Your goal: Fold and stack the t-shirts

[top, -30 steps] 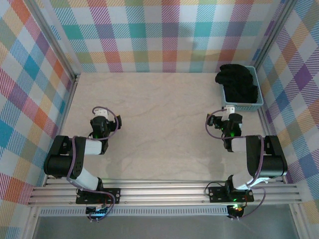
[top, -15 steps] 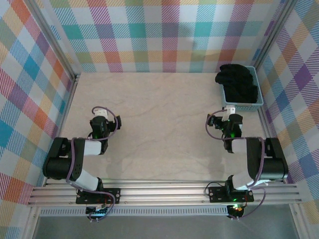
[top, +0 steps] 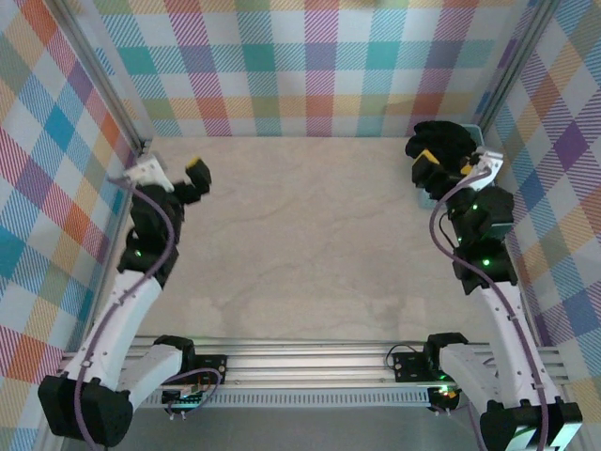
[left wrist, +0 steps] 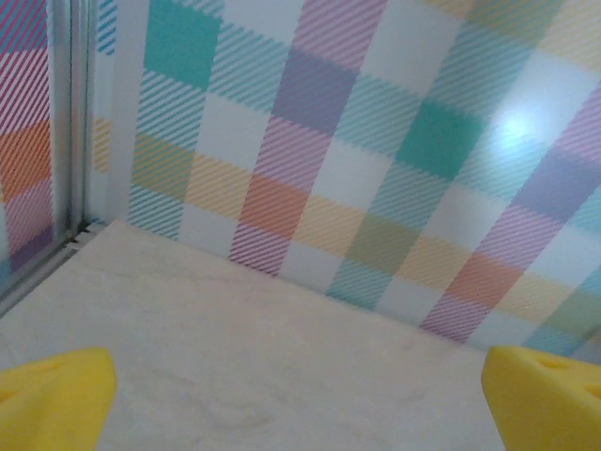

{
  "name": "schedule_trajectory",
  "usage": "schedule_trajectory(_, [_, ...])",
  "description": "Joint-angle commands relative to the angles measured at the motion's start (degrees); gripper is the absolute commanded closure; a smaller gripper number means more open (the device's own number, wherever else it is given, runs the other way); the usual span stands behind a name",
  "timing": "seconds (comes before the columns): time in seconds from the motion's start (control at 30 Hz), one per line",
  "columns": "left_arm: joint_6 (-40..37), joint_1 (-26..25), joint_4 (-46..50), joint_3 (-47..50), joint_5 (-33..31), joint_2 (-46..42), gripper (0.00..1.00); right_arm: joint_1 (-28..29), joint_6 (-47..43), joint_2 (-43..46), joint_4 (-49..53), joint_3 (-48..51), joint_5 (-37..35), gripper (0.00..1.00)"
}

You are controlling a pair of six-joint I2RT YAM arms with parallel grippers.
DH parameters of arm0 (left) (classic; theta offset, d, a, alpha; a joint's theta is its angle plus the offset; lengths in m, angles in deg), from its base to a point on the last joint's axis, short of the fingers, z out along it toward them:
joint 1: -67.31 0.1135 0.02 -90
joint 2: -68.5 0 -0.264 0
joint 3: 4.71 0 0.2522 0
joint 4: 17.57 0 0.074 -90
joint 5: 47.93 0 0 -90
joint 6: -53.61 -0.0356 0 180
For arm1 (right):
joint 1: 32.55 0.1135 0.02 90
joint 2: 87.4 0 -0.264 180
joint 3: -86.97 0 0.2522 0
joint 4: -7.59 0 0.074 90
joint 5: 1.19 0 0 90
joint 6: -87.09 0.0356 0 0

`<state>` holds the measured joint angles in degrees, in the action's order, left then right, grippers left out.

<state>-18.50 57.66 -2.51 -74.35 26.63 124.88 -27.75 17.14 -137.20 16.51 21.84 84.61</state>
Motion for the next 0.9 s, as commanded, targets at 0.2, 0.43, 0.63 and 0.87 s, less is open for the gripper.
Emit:
schedule_trajectory(0.2, [15.5,-2.2,24.9,-17.9,21.2,13.4,0.04,-6.9,18.0,-27.2,16.9,-15.9,-2.5,0.12])
schedule_trajectory(0.43, [13.8,-8.7,24.8,-21.2,26.5,18.8,0.06,-12.7,25.0,-43.1,15.5,-22.7,-1.9,0.09])
schedule_trajectory(0.63, [13.7,-11.9,23.3,-20.9,26.8,22.4,0.06,-16.2,26.6,-53.5,14.6,-28.7,6.3,0.15])
schedule_trajectory(0.87, [14.4,-13.1,21.9,-20.6,26.6,25.5,0.08,-16.3,28.6,-63.6,15.7,-36.3,13.8,0.23])
